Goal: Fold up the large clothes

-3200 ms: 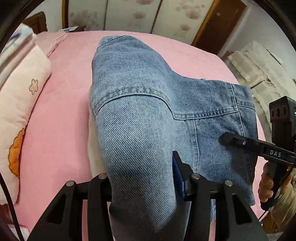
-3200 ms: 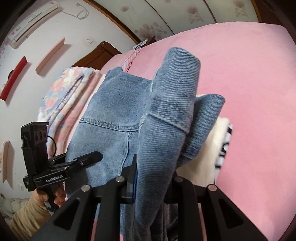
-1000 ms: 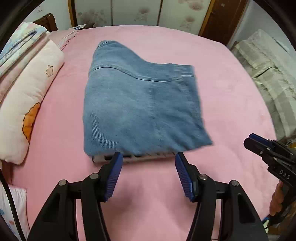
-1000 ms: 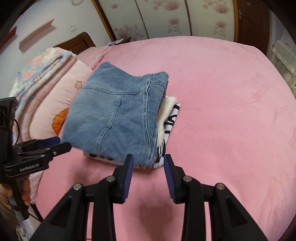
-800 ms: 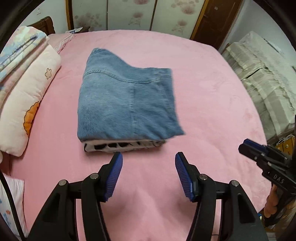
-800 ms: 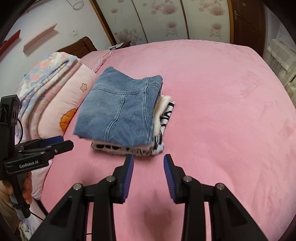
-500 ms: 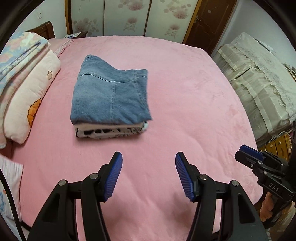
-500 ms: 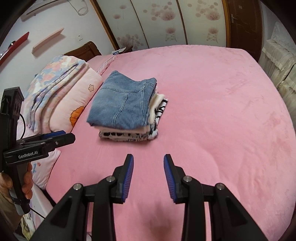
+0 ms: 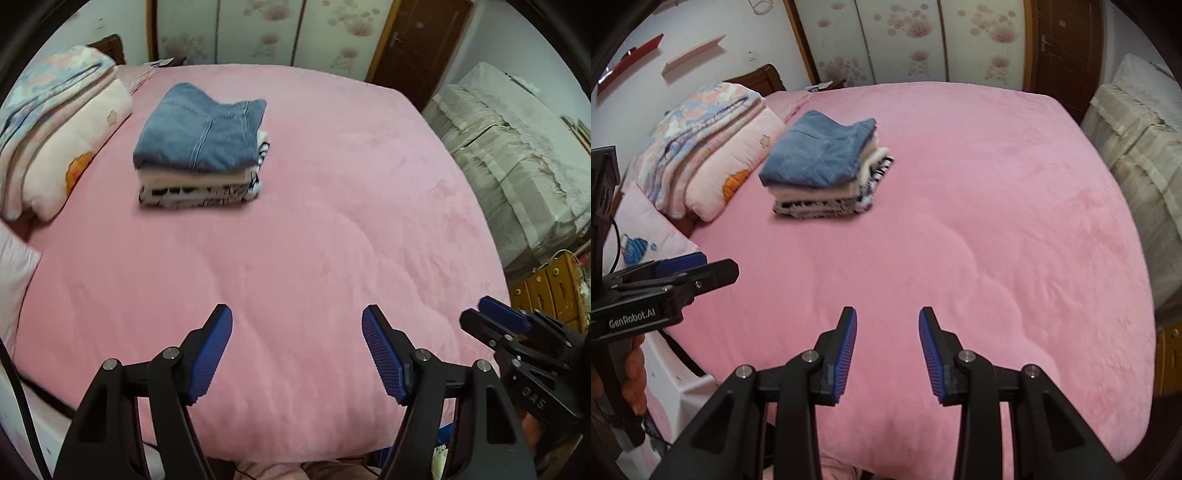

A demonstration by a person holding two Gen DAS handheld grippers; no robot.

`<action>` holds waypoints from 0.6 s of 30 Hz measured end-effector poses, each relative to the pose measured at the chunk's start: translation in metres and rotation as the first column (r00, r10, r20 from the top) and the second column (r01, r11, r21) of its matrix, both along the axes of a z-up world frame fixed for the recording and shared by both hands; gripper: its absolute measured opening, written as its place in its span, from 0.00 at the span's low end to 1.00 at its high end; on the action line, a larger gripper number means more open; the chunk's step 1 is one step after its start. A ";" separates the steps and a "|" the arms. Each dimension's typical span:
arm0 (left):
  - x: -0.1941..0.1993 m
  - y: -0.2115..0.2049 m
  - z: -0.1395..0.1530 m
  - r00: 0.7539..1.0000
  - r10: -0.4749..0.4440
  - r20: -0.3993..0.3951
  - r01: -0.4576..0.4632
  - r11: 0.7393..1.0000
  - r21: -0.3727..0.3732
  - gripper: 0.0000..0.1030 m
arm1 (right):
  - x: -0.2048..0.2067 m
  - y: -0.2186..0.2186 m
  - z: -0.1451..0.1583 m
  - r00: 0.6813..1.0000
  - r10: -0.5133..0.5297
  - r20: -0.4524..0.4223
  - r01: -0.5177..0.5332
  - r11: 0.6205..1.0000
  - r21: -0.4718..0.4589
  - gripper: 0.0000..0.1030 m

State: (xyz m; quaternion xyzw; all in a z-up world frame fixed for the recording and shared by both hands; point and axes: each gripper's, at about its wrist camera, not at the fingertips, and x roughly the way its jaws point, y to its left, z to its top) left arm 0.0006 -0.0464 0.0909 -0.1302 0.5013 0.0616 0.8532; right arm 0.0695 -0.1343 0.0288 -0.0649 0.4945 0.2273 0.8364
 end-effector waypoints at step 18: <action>-0.039 -0.079 -0.031 0.999 -0.015 -0.043 0.018 0.997 0.070 0.72 | -0.041 -0.049 -0.017 0.994 -0.106 -0.009 0.105 0.994 -0.010 0.41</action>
